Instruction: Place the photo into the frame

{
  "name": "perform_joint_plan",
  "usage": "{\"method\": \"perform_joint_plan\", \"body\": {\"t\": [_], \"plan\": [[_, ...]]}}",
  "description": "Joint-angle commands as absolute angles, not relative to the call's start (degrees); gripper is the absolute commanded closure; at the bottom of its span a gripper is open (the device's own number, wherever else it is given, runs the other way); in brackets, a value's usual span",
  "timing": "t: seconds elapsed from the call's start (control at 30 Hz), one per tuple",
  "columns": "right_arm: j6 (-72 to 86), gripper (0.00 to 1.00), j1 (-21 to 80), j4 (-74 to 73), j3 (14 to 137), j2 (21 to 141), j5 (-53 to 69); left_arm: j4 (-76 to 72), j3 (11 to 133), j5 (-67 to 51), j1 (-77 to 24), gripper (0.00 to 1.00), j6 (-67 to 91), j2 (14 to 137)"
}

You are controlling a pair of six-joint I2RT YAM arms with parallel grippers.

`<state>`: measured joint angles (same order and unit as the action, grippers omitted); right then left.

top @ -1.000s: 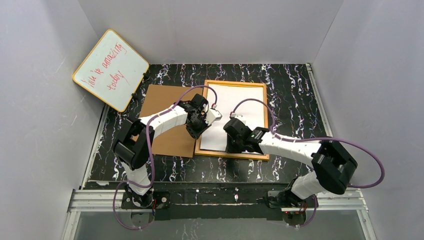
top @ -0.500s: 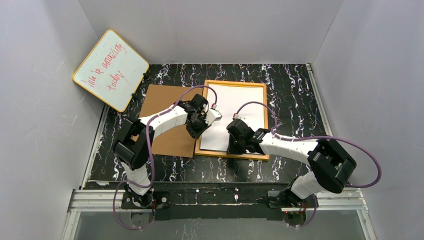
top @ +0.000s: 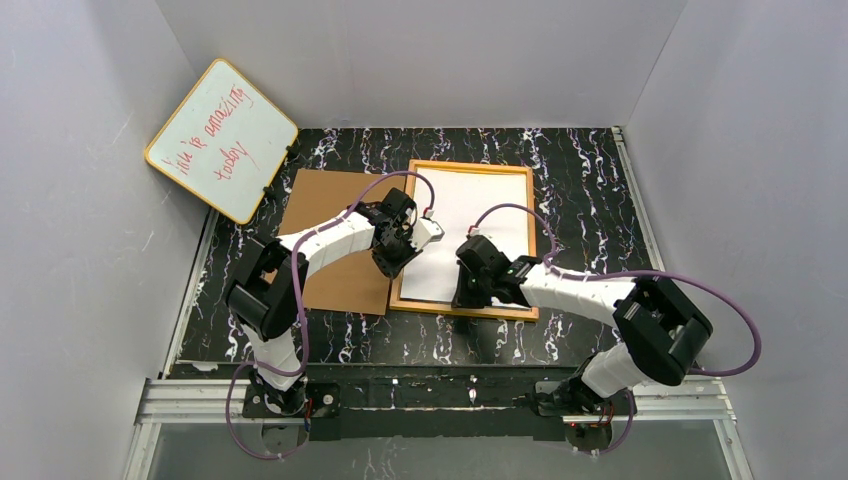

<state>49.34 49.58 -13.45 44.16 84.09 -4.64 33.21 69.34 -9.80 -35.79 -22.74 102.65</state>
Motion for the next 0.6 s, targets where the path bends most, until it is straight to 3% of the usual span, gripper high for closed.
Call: {"method": "perform_joint_plan", "body": {"t": [0.0,0.57], "plan": [[47.66,0.90,46.85,-13.01,41.53,87.25,-11.23,38.25,65.00,-9.59,-36.56,1.00,-23.71,106.28],[47.83,0.98,41.99,-11.06,39.24,91.75,-7.53,37.96,64.35,-8.93,-36.65,1.00,-24.94,106.64]]}}
